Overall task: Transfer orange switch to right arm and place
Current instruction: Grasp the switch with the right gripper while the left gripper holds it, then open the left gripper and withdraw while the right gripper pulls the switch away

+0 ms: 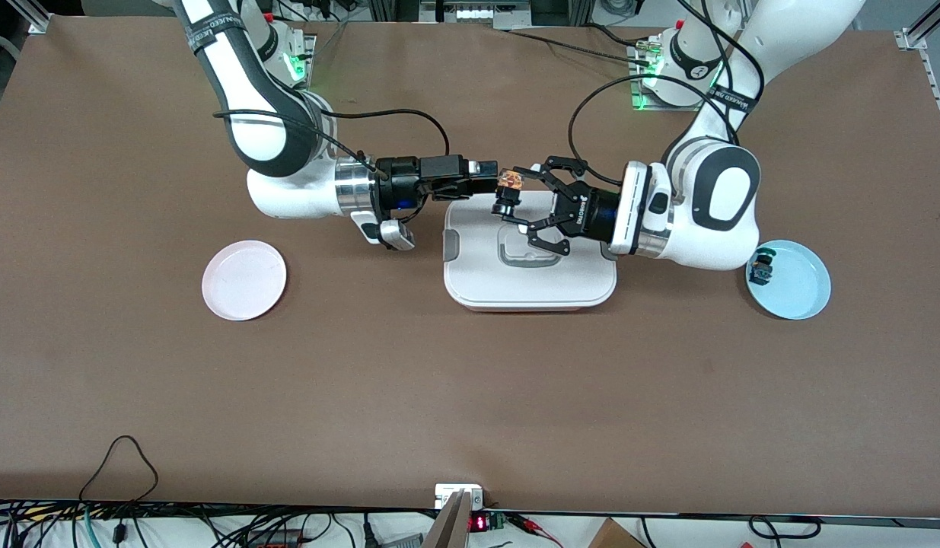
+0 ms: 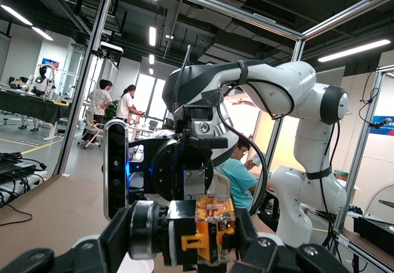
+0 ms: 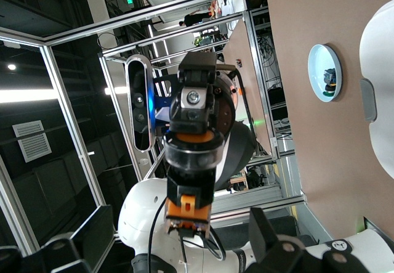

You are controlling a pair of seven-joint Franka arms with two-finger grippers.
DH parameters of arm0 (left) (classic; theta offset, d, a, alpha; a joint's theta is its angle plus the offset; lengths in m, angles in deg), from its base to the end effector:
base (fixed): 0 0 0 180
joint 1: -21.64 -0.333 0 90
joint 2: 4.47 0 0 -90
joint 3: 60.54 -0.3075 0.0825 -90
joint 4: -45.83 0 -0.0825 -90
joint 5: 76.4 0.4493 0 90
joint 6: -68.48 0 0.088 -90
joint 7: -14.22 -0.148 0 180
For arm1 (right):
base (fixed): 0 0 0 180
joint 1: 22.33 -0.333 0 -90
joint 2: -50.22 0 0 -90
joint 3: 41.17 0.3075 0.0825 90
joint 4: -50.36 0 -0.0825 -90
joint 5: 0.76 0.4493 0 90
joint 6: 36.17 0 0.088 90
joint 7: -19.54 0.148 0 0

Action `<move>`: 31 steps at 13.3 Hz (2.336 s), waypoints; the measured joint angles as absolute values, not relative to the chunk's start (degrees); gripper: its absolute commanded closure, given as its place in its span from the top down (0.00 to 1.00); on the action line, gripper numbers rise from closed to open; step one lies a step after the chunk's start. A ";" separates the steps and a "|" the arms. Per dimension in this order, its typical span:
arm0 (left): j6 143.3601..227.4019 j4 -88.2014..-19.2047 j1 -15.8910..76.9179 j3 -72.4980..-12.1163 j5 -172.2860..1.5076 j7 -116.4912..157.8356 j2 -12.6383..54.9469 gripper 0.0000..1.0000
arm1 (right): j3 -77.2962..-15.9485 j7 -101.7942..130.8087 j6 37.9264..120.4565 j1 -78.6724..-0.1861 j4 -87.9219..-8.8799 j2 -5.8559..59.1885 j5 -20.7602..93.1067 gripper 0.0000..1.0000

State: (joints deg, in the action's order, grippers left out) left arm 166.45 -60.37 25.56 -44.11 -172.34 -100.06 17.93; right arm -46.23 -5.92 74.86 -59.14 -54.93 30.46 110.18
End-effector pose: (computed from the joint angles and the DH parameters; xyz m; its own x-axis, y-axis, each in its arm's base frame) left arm 0.6069 -0.3527 0.3381 0.2705 0.0563 0.9611 -0.9495 0.1804 0.2567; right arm 0.5650 0.4720 0.3554 0.9700 0.0605 -0.2353 -0.2373 0.0281 -0.9710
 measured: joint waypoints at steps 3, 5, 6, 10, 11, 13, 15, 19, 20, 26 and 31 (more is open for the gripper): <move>167.00 -60.41 26.03 -44.08 -172.59 -100.34 17.93 0.00 | -46.23 -5.98 74.88 -59.14 -54.94 30.46 110.18 0.68; 167.07 -60.42 26.04 -44.08 -172.60 -100.51 17.93 0.00 | -46.23 -6.14 74.91 -59.15 -54.94 30.46 110.18 0.42; 167.11 -60.46 26.04 -44.08 -172.60 -100.58 17.92 0.00 | -46.23 -6.35 75.05 -59.15 -54.94 30.46 110.18 0.30; 167.15 -60.58 26.02 -44.10 -173.23 -101.51 17.87 0.00 | -46.23 -6.52 75.55 -59.15 -55.34 30.44 110.17 0.00; 167.15 -60.59 26.02 -44.10 -173.23 -101.57 17.87 0.00 | -46.23 -6.52 75.56 -59.15 -55.35 30.44 110.17 0.00; 167.16 -60.59 26.02 -44.10 -173.23 -101.64 17.87 0.03 | -46.23 -6.52 75.56 -59.15 -55.35 30.44 110.17 0.00; 167.17 -60.59 26.02 -44.09 -173.23 -101.66 17.87 0.97 | -46.24 -6.52 75.56 -59.15 -55.35 30.44 110.17 0.00; 167.39 -60.69 26.05 -43.90 -173.24 -101.67 17.87 1.00 | -46.26 -6.92 75.63 -59.13 -55.21 30.46 110.17 0.00; 167.42 -60.69 26.04 -43.90 -173.24 -101.67 17.85 1.00 | -46.31 -7.03 75.63 -59.06 -55.20 30.46 110.17 0.00; 167.89 -60.67 25.79 -43.93 -173.25 -101.67 17.75 1.00 | -46.68 -7.23 72.21 -54.84 -54.89 30.57 107.13 0.00; 165.57 -60.67 21.68 -44.04 -170.88 -101.67 17.54 1.00 | -47.28 -7.38 51.10 -38.16 -54.75 30.53 90.77 0.00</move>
State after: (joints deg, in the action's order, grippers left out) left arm 165.57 -60.67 21.68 -44.04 -170.88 -101.67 17.54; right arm -47.28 -7.38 51.10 -38.16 -54.75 30.53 90.77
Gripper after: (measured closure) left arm 0.000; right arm 0.674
